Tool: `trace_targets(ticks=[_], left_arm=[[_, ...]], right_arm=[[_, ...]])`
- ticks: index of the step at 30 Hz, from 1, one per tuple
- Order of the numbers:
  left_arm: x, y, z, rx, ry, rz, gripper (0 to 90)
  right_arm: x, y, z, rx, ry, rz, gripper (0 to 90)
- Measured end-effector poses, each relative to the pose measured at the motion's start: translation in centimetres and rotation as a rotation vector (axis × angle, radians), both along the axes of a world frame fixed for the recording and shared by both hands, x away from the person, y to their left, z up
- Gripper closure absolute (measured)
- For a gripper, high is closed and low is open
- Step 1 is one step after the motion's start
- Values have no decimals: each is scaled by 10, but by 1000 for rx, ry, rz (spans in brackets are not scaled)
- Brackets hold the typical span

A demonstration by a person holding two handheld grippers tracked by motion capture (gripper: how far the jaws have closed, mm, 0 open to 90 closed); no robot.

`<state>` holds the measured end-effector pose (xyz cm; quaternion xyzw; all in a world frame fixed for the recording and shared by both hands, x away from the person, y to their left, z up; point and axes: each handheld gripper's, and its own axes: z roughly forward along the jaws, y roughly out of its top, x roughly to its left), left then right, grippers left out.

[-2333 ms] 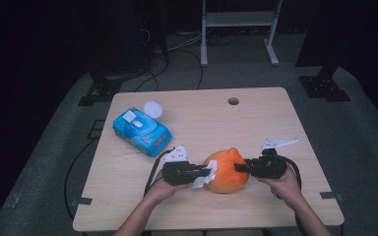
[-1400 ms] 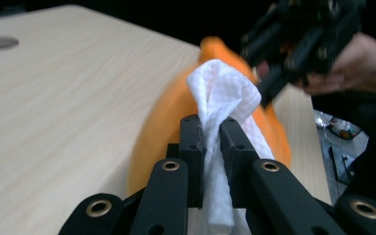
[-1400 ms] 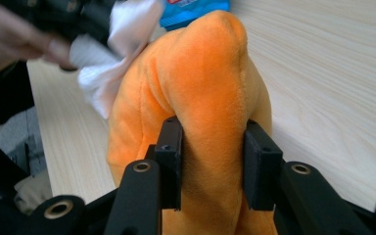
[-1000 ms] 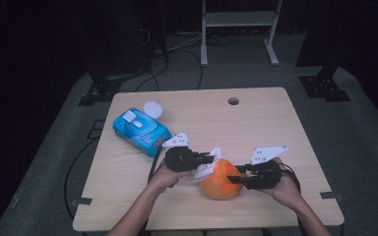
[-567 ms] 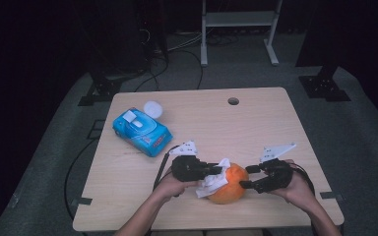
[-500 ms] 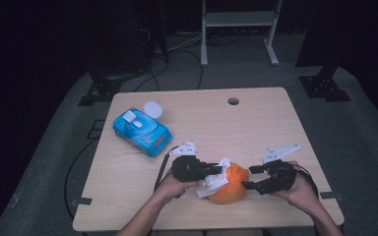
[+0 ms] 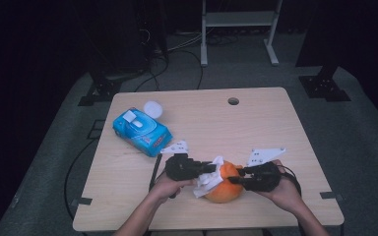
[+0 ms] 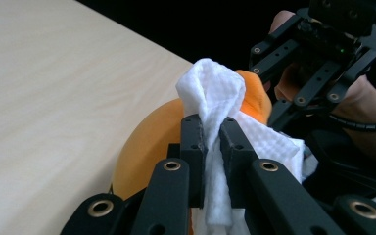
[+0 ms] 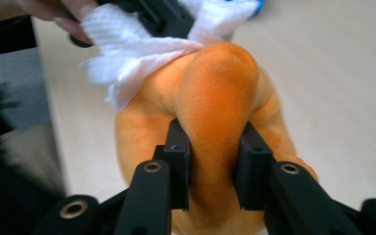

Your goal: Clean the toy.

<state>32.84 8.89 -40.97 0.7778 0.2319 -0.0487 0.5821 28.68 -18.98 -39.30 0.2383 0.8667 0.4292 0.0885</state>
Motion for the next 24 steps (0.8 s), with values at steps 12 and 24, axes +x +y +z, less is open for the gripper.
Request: trace_targets(ticks=[12, 24], left_arm=[[9, 21, 1, 114, -77, 93, 825], [-30, -18, -19, 177, -129, -38, 825]], right_arm=[[38, 32, -12, -1, -128, 110, 611], [10, -18, -31, 71, 250, 23, 317]])
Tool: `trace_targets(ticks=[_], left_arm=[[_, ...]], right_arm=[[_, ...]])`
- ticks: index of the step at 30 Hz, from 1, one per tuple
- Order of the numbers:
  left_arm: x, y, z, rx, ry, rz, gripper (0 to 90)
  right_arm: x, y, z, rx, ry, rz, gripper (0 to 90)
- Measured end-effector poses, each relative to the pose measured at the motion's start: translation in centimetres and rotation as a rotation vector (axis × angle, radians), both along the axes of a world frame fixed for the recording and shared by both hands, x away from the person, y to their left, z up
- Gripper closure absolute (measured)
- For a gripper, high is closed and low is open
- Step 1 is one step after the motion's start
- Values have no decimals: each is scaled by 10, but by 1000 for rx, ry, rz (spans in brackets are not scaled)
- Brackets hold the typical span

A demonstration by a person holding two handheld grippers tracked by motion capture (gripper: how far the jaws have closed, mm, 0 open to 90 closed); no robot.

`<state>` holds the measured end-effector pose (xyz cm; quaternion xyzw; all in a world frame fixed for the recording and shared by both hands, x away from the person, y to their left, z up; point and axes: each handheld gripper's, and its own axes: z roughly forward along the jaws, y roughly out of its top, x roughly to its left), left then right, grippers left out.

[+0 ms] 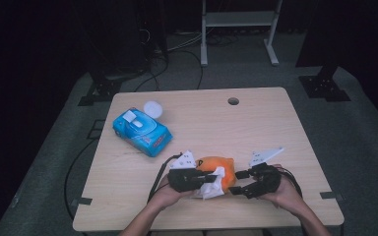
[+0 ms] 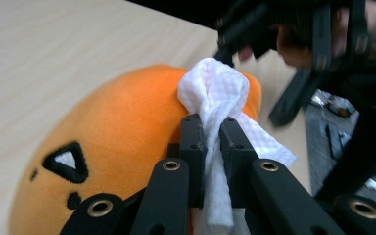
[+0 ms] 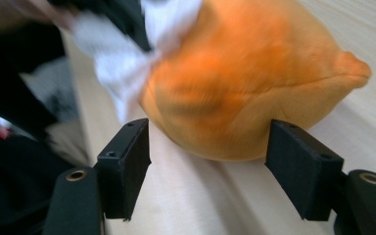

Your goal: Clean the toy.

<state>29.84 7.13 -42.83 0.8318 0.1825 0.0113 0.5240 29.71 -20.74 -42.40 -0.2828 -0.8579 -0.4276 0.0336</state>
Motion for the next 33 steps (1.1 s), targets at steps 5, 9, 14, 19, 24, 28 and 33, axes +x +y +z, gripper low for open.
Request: trace_targets(ticks=[5, 9, 14, 19, 24, 28, 33], left_arm=[[-8, -5, -1, 7, 30, -43, 825], [-6, 1, 11, -18, 30, -47, 827], [6, 7, 34, -72, -1, -6, 827], [17, -10, 33, 62, -39, 10, 826], [24, -2, 21, 82, -33, 26, 826], [28, 12, 19, 109, -44, 74, 826], [34, 23, 19, 93, -14, 103, 825]], right_arm=[[1, 4, 0, 23, 17, -35, 318], [1, 11, -5, -13, -1, -26, 453], [-5, 9, -6, -33, -54, -6, 459], [-12, 19, -1, -102, -160, 16, 534], [-11, 12, -5, -100, -163, 18, 608], [-11, 11, -5, -107, -168, 22, 615], [-12, 13, -5, -110, -177, 21, 614]])
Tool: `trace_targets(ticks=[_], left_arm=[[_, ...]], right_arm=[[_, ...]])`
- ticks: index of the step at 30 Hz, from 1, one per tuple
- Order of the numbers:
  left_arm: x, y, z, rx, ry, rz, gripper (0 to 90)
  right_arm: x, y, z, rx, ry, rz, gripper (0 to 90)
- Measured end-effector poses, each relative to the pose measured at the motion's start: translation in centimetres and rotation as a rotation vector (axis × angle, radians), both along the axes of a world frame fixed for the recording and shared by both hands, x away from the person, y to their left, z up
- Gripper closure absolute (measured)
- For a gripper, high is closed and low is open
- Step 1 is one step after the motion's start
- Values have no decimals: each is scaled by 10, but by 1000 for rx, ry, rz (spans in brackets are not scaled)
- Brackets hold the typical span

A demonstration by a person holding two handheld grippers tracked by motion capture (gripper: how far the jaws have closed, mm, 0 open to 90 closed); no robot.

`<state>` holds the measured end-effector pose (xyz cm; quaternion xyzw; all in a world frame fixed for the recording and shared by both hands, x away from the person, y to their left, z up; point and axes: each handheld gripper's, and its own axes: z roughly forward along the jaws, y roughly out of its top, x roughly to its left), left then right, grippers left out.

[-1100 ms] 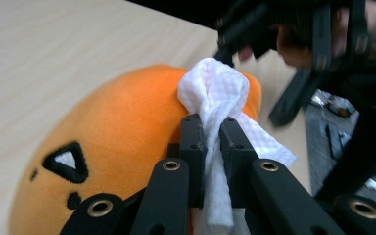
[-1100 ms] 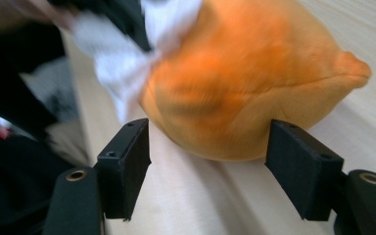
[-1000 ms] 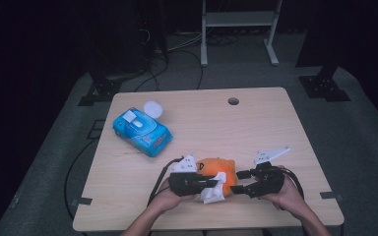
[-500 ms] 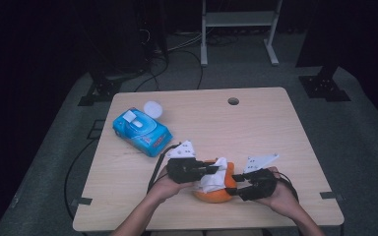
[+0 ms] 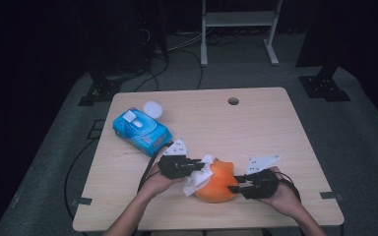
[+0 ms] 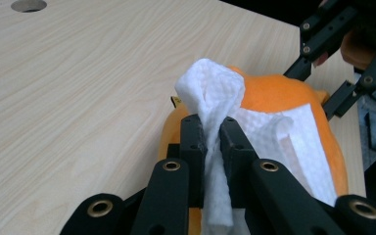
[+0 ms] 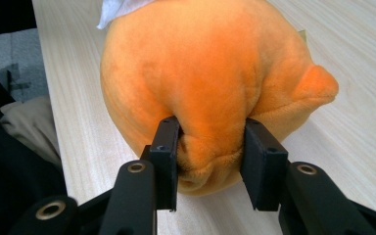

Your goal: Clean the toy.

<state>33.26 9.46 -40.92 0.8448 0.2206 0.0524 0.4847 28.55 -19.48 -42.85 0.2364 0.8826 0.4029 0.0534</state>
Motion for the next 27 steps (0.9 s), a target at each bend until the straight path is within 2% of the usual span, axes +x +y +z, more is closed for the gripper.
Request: trace_targets(ticks=[4, 9, 13, 16, 18, 25, 27], left_arm=[[0, -16, 8, -11, -14, -43, 824], [0, -45, 17, 10, -38, -109, 821], [5, -55, 16, 33, -22, -129, 819], [8, -50, 10, 59, -33, -121, 819], [10, -43, 6, 51, -19, -103, 819], [7, -6, 1, 36, -9, -36, 818], [5, 8, 2, 17, -6, -19, 817]], right_arm=[[-3, 5, 1, -23, -24, 5, 615], [-6, 7, 2, -35, -45, 10, 614], [-6, 5, 1, -30, -45, 11, 614], [-6, 3, 0, -25, -47, 8, 615], [-5, 2, 0, -21, -47, 5, 618], [-4, 0, -1, -13, -46, -10, 625], [-3, 0, -1, -13, -43, -13, 626]])
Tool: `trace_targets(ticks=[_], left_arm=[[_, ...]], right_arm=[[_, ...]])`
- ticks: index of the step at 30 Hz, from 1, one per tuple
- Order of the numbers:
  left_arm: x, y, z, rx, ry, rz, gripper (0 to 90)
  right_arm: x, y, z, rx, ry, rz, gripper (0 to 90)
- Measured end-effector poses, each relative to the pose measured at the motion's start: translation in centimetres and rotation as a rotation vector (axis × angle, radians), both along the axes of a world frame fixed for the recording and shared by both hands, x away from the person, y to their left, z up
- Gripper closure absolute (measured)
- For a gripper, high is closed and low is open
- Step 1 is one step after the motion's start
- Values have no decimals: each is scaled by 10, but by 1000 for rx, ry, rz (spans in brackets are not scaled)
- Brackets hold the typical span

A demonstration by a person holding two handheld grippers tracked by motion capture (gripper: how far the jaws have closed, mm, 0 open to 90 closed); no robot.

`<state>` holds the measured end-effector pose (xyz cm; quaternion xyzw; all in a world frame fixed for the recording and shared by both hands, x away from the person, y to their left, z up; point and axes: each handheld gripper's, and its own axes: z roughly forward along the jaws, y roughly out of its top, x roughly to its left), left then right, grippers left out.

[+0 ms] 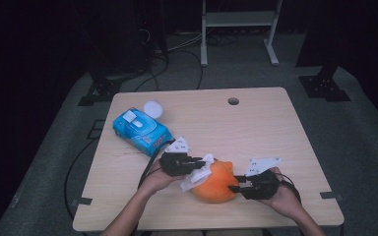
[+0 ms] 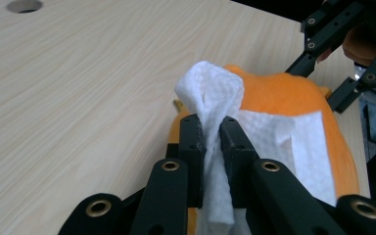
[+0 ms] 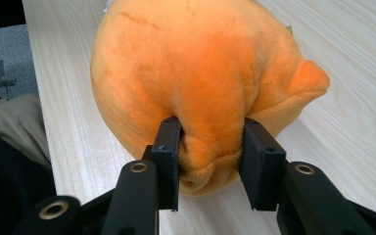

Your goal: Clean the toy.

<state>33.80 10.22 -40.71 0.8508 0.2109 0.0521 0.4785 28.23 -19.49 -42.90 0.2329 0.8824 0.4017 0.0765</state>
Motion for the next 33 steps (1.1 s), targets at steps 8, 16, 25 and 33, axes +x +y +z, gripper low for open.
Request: trace_targets(ticks=[8, 16, 25, 33], left_arm=[[-12, 58, 18, -75, -47, 88, 809], [-23, 128, 10, -70, -38, 249, 797], [-33, 170, -21, -45, 11, 341, 682], [-40, 179, -23, -97, 7, 367, 470]], right_arm=[[1, -3, -1, 16, 16, -14, 625], [2, -4, -1, 30, 22, -20, 626], [3, -4, -2, 43, 30, -28, 627], [0, -3, 0, 63, 20, -25, 677]])
